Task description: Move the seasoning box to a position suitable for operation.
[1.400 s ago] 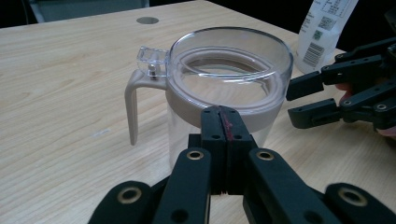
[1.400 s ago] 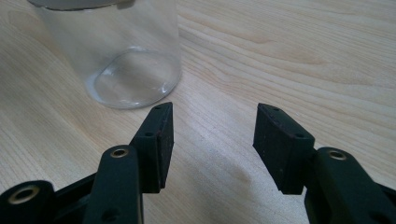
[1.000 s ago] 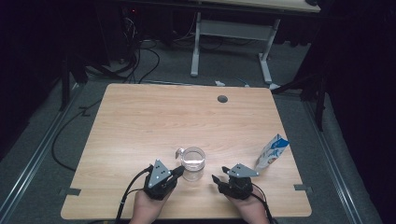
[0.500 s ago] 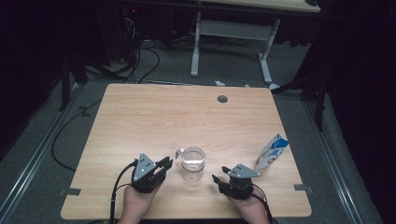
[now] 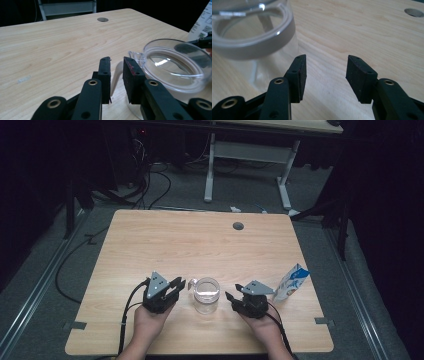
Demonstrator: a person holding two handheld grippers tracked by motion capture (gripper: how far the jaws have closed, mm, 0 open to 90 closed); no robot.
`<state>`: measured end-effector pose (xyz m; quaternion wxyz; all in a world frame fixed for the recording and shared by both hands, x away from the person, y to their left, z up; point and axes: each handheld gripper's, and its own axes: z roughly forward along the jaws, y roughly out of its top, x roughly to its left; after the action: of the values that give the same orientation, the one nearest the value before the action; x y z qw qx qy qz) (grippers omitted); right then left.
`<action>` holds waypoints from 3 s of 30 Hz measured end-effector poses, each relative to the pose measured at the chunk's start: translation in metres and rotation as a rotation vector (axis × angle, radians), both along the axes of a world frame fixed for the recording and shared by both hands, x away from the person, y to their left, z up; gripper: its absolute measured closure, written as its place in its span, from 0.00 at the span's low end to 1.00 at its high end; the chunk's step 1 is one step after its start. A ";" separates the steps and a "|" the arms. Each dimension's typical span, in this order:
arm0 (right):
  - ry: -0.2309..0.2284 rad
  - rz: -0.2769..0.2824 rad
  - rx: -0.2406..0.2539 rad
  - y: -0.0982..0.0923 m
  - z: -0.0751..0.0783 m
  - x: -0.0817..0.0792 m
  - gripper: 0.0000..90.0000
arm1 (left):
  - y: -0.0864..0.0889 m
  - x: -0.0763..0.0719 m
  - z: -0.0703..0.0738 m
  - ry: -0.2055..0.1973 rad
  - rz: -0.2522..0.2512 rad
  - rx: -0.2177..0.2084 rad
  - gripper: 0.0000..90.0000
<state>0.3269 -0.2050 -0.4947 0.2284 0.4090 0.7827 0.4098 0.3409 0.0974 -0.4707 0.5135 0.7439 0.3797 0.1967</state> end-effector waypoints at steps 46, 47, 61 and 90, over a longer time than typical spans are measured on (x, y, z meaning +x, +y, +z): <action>-0.029 0.078 0.038 0.008 0.008 -0.017 0.82 | -0.031 0.010 0.006 -0.033 -0.005 0.006 1.00; -0.032 0.078 0.040 0.008 0.008 -0.017 0.82 | -0.031 0.010 0.005 -0.033 -0.005 0.005 1.00; -0.067 0.112 0.024 0.012 0.014 -0.024 1.00 | -0.031 0.010 0.005 -0.036 -0.004 0.008 1.00; -0.123 0.172 0.057 0.027 0.027 -0.034 1.00 | -0.025 0.007 0.005 -0.035 0.000 -0.019 1.00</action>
<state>0.2933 -0.1777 -0.4673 0.2281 0.3209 0.7875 0.4741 0.3474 0.0728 -0.4661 0.5270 0.7356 0.3726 0.2060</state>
